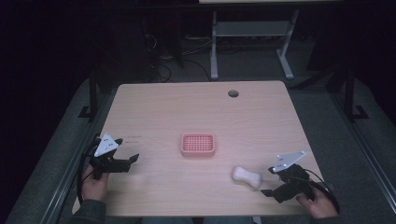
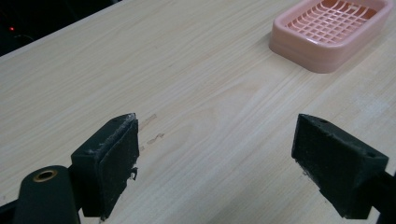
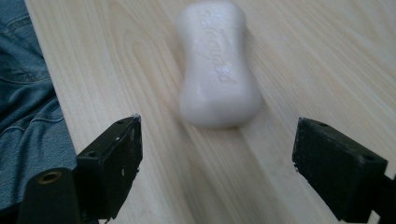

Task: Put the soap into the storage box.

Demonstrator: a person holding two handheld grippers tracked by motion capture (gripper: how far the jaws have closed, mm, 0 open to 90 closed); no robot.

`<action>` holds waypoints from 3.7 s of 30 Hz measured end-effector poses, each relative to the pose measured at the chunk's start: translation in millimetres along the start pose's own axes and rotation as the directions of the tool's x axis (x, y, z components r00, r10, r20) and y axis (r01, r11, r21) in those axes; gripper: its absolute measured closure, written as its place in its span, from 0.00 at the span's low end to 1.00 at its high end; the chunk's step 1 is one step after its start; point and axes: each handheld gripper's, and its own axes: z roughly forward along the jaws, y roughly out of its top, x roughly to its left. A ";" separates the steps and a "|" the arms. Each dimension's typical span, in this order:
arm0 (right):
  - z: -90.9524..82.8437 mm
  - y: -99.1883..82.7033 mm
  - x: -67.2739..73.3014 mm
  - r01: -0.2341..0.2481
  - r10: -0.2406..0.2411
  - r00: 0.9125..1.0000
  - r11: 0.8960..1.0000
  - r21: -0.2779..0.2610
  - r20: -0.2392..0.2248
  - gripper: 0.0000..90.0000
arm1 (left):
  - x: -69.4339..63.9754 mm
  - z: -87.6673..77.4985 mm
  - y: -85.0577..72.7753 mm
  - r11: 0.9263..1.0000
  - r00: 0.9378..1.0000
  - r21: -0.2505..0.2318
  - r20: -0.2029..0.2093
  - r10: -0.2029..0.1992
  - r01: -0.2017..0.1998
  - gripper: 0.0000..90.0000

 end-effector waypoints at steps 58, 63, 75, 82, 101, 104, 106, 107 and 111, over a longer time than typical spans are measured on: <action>53.6 59.9 -2.7 0.185 -0.184 0.983 0.960 0.212 -0.025 0.45 | 1.3 -1.6 -0.5 1.000 1.000 -0.016 0.000 -0.015 0.015 0.16; 57.1 61.5 -1.9 0.189 -0.186 0.982 0.957 0.220 -0.034 0.48 | 1.2 -1.5 -0.5 1.000 1.000 -0.015 0.001 -0.016 0.016 0.16; 59.9 62.6 -4.0 0.191 -0.186 0.981 0.956 0.222 -0.047 0.52 | 1.5 -1.9 -0.4 1.000 1.000 -0.016 0.000 -0.013 0.013 0.16; 58.9 63.7 -3.4 0.213 -0.211 0.977 0.952 0.220 -0.033 0.54 | 2.4 -2.4 -0.7 1.000 1.000 -0.017 -0.002 -0.016 0.016 0.16; 51.9 83.4 -4.5 0.241 -0.238 0.970 0.950 0.198 -0.038 0.54 | 3.8 -4.5 -1.3 0.999 1.000 -0.023 -0.006 -0.025 0.024 0.16; 48.8 88.4 -6.0 0.244 -0.241 0.970 0.953 0.179 -0.039 0.54 | 3.6 -4.3 -1.3 0.999 1.000 -0.023 -0.005 -0.023 0.023 0.16; 47.2 92.1 -6.6 0.243 -0.240 0.970 0.955 0.169 -0.039 0.54 | 3.4 -4.1 -1.3 0.999 1.000 -0.025 -0.005 -0.024 0.024 0.16; 46.8 94.3 -6.9 0.246 -0.242 0.969 0.955 0.168 -0.043 0.54 | 3.5 -4.1 -1.3 0.999 1.000 -0.023 -0.006 -0.022 0.022 0.16; 45.7 101.9 -8.4 0.256 -0.252 0.967 0.954 0.154 -0.045 0.54 | 3.3 -4.1 -1.3 0.999 1.000 -0.025 -0.007 -0.023 0.023 0.16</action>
